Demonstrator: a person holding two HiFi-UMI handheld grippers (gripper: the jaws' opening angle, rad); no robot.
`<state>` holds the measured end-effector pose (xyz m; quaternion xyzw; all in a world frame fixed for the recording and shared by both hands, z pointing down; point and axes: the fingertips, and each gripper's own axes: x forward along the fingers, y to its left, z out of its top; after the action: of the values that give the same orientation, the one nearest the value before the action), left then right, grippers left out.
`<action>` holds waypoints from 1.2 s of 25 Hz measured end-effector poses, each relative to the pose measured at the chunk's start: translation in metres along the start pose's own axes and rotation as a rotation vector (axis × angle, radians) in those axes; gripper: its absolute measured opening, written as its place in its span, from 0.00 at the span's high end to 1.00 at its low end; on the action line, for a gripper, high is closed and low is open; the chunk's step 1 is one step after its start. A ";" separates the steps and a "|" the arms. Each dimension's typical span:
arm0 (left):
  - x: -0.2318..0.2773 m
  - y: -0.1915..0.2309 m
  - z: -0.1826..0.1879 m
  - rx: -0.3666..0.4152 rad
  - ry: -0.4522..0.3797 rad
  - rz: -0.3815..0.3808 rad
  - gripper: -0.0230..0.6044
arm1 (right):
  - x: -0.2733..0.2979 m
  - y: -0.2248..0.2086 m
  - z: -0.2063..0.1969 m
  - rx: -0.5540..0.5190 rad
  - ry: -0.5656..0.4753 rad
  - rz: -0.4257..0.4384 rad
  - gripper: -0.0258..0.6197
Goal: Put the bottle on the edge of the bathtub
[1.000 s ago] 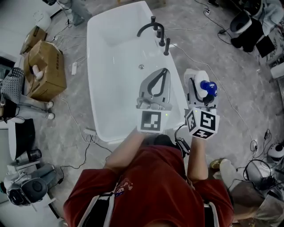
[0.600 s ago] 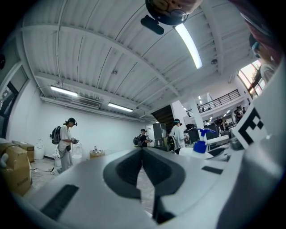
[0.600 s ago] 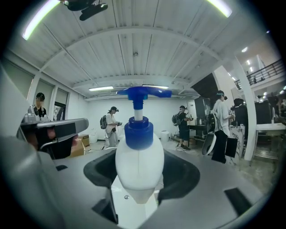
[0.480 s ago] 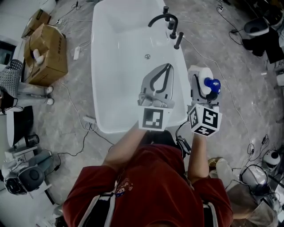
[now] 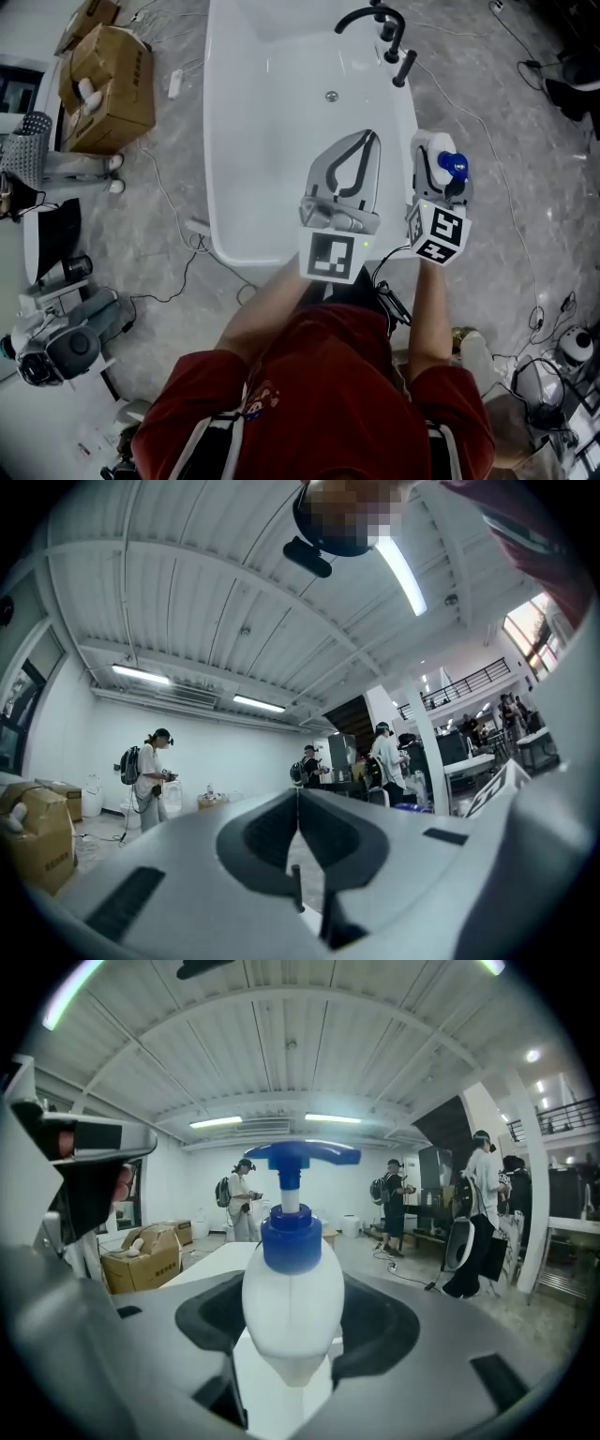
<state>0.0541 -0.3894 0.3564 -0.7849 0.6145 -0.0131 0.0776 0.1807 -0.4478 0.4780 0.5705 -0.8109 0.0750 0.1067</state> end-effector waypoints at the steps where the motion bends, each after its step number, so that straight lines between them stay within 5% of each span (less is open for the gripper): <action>1: 0.001 -0.001 -0.002 0.004 0.007 -0.001 0.94 | 0.005 -0.002 -0.006 0.001 0.006 0.000 0.54; 22: 0.011 -0.017 -0.065 -0.028 0.102 0.058 0.94 | 0.116 -0.025 -0.171 -0.009 0.203 0.063 0.54; 30: 0.008 -0.030 -0.071 -0.024 0.118 0.049 0.94 | 0.126 -0.035 -0.201 -0.019 0.248 0.052 0.54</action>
<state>0.0767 -0.3971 0.4298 -0.7685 0.6371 -0.0500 0.0321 0.1903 -0.5250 0.7047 0.5346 -0.8067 0.1398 0.2095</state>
